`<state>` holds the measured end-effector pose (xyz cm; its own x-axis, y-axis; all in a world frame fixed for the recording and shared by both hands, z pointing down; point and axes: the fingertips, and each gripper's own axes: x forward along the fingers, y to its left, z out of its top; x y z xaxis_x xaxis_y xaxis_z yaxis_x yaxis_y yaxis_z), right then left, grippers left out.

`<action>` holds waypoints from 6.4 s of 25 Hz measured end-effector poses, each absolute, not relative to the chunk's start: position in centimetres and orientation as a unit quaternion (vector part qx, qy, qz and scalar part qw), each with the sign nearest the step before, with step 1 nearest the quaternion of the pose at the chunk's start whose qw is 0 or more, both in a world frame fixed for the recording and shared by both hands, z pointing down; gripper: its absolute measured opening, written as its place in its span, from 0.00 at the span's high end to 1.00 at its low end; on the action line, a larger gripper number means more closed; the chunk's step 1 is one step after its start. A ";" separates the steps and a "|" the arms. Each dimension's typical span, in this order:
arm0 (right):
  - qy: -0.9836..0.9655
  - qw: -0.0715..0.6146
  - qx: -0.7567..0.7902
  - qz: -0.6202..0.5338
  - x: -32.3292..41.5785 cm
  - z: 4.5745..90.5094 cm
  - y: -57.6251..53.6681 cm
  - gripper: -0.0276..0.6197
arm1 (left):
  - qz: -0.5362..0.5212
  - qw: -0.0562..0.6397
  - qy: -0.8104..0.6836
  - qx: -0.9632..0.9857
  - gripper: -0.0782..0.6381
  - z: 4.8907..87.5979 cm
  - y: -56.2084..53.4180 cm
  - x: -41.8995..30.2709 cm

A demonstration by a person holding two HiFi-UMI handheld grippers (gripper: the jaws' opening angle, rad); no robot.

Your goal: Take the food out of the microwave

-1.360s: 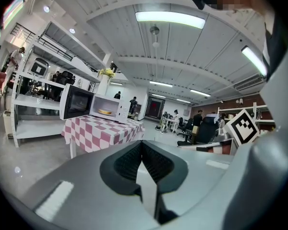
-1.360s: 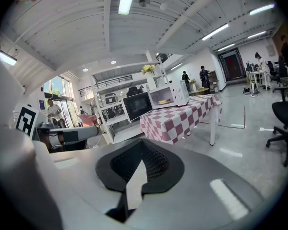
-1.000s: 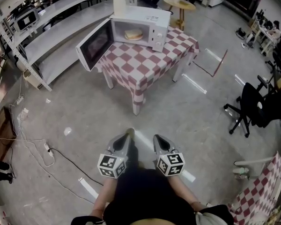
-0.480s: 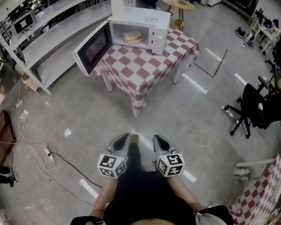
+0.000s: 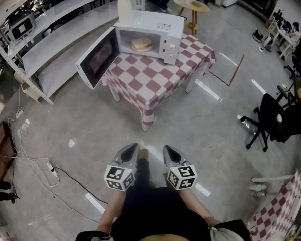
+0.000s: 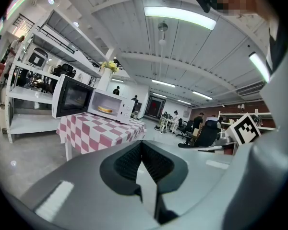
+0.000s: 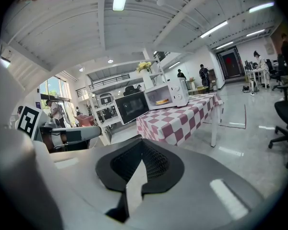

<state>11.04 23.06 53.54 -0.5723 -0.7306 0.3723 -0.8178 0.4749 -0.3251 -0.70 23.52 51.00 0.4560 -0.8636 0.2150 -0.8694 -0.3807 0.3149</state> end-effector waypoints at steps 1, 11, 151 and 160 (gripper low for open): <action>-0.854 0.091 0.453 0.239 10.9 53.5 22.6 0.96 | 0.008 0.194 -0.521 0.831 0.88 51.0 23.1 -0.8; -0.855 0.095 0.448 0.244 9.4 53.7 18.9 0.96 | 0.012 0.197 -0.523 0.829 0.88 51.2 19.6 -2.2; -0.852 0.123 0.444 0.249 6.3 54.3 -18.9 0.96 | 0.015 0.226 -0.499 0.836 0.88 52.7 -18.5 -4.3; -0.863 0.129 0.421 0.250 6.5 54.7 -22.6 0.96 | 0.006 0.229 -0.519 0.823 0.88 53.0 -21.6 -3.9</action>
<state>6.46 -22.60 54.66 -0.6128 -0.6615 0.4324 -0.7902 0.5214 -0.3222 -3.90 -21.59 52.99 0.4602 -0.8524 0.2484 -0.8580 -0.3551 0.3710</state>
